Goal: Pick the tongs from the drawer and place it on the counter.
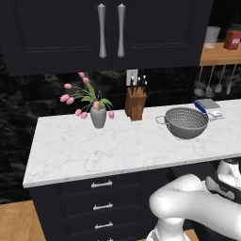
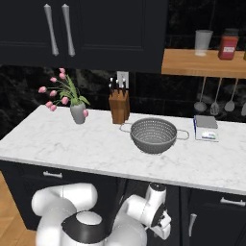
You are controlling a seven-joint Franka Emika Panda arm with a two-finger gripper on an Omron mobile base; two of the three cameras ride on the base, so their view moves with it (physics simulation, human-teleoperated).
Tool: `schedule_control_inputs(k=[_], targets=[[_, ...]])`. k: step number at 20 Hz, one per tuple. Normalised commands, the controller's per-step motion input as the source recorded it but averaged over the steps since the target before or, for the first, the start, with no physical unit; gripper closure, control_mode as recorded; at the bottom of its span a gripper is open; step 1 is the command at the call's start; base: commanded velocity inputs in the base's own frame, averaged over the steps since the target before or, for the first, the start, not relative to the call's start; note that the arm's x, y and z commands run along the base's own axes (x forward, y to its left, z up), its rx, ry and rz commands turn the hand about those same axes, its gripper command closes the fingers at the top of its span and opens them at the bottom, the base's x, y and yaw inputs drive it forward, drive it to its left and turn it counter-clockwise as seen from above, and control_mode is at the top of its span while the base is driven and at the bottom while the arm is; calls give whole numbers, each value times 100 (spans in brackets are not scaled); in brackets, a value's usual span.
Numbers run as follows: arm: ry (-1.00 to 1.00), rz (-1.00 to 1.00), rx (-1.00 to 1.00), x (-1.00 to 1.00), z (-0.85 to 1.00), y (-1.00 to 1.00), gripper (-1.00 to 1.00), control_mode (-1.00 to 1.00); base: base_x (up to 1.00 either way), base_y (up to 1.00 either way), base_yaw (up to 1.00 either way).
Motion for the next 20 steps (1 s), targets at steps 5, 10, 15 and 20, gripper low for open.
schedule_control_inputs(k=[5, 10, 15, 20], targets=[[8, 0, 0, 0, -30, 0, 100, -100, 0, 0, 0], [2, -2, 0, -3, -20, -4, 100, -100, 0, 0, 0], [0, -10, 5, -8, -1, -32, 100, -100, 0, 0, 0], [0, -14, 4, -31, 2, -43, 100, -100, 0, 0, 0]])
